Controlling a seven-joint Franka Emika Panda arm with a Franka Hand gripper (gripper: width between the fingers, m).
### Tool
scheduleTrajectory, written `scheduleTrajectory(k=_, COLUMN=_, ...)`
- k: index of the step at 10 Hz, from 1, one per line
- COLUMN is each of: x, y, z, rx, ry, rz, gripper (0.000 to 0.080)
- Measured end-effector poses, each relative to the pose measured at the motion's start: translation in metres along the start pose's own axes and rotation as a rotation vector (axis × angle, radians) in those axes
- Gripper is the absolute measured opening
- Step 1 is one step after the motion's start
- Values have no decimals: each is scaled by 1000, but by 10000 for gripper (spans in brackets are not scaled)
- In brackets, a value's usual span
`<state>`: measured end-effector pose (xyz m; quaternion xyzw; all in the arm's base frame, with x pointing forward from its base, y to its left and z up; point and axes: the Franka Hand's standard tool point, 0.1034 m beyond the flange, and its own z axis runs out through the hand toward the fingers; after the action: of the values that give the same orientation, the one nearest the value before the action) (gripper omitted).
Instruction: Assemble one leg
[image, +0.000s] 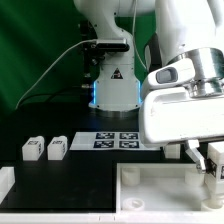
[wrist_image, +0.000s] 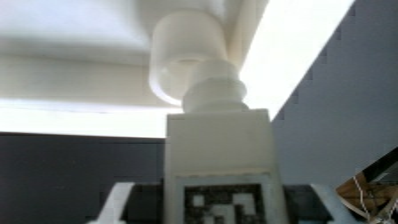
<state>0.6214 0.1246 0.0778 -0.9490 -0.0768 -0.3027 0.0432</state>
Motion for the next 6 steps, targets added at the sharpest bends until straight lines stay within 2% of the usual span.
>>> scheduleTrajectory(k=6, x=-1, y=9, z=2, rx=-7, ry=-13, rz=-3, gripper=287)
